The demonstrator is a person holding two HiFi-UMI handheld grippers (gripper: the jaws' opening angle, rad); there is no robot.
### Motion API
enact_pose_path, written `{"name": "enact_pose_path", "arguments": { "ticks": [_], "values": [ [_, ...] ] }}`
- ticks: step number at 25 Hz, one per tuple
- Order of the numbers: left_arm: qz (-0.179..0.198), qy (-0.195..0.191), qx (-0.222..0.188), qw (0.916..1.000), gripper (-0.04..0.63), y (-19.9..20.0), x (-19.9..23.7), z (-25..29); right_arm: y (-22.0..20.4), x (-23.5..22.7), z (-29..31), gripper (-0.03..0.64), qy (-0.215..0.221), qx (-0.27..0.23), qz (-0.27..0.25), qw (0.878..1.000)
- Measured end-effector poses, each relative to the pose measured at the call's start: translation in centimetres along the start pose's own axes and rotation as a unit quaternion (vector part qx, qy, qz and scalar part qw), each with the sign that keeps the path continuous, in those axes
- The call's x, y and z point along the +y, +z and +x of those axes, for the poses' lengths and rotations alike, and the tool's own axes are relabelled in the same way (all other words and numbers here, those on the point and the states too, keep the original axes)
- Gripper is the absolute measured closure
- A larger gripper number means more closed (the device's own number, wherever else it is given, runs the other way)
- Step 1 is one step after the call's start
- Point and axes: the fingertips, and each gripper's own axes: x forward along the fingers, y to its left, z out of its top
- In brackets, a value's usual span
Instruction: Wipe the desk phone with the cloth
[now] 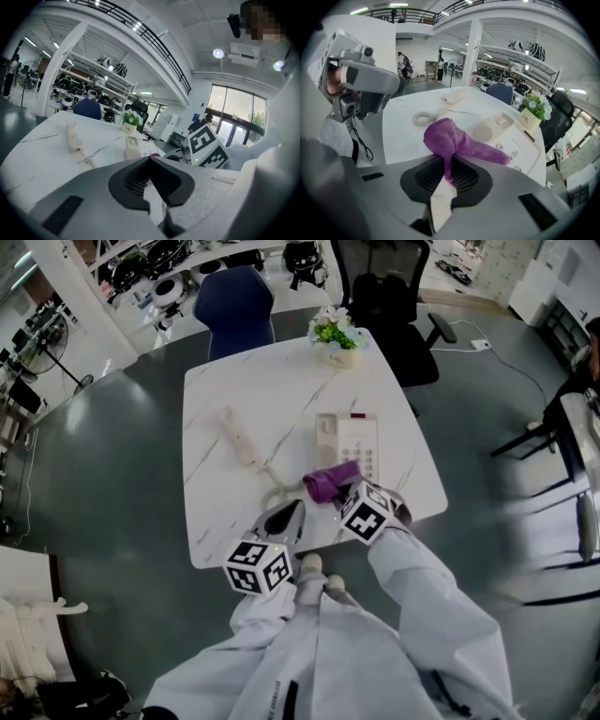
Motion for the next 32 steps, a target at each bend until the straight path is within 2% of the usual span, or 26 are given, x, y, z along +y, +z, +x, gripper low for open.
{"name": "enact_pose_path", "arguments": {
  "ticks": [7, 11, 16, 20, 27, 32],
  "values": [
    [0.001, -0.001, -0.001, 1.0, 0.597, -0.2, -0.1, 0.2, -0.5, 0.7, 0.2, 0.583, 0.011, -0.003, -0.003, 1.0],
    [0.004, -0.005, -0.002, 1.0, 0.597, -0.1, -0.3, 0.3, -0.4, 0.5, -0.3, 0.583, 0.011, -0.014, 0.012, 1.0],
    [0.008, -0.005, -0.004, 0.9999, 0.597, 0.1, 0.0, 0.3, -0.5, 1.4, -0.7, 0.584, 0.059, -0.044, 0.073, 0.995],
    [0.015, -0.007, -0.009, 0.9998, 0.597, 1.1, 0.0, -0.3, 0.1, 0.9, -1.9, 0.584, 0.068, -0.089, 0.117, 0.987],
    [0.039, -0.013, -0.032, 0.9987, 0.597, 3.8, -0.3, -1.0, 1.7, -0.9, -6.1, 0.584, 0.068, -0.203, 0.209, 0.954],
    [0.059, -0.015, -0.051, 0.9968, 0.597, 5.9, -0.4, -1.6, 3.1, -2.9, -9.8, 0.584, 0.05, -0.298, 0.259, 0.917]
  ]
}}
